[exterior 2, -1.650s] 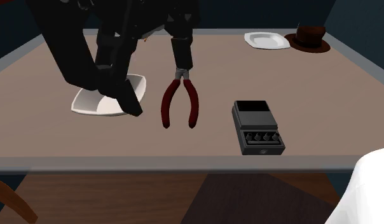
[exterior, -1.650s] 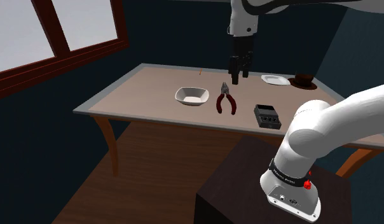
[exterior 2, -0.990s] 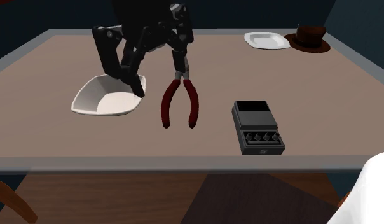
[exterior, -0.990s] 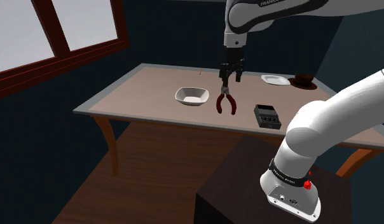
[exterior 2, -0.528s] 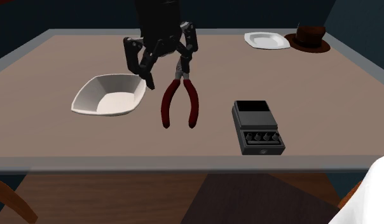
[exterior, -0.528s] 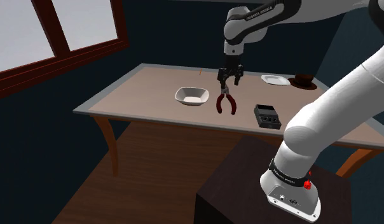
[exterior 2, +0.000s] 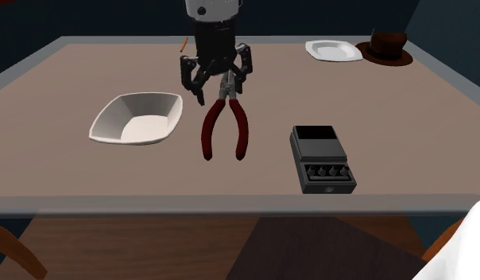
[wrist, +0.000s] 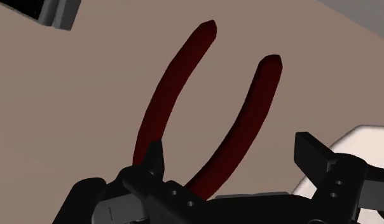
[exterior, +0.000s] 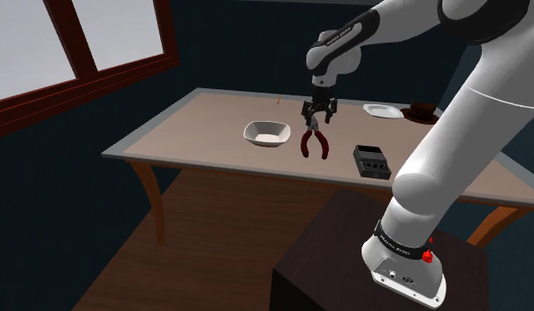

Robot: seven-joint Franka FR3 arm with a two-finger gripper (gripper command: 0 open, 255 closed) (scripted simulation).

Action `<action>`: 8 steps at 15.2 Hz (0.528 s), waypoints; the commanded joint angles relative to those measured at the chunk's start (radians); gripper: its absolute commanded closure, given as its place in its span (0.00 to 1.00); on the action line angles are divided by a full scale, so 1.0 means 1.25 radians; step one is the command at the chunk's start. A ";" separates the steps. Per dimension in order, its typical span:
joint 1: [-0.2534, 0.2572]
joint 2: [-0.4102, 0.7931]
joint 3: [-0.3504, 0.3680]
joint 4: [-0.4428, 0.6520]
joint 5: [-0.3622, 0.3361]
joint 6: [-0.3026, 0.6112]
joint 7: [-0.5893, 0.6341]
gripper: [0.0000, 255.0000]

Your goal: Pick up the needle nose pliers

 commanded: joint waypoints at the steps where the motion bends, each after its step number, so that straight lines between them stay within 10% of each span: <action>1: -0.012 0.051 -0.019 0.029 0.022 0.027 -0.008 0.00; 8: -0.066 0.238 -0.062 0.143 0.137 0.101 -0.050 0.00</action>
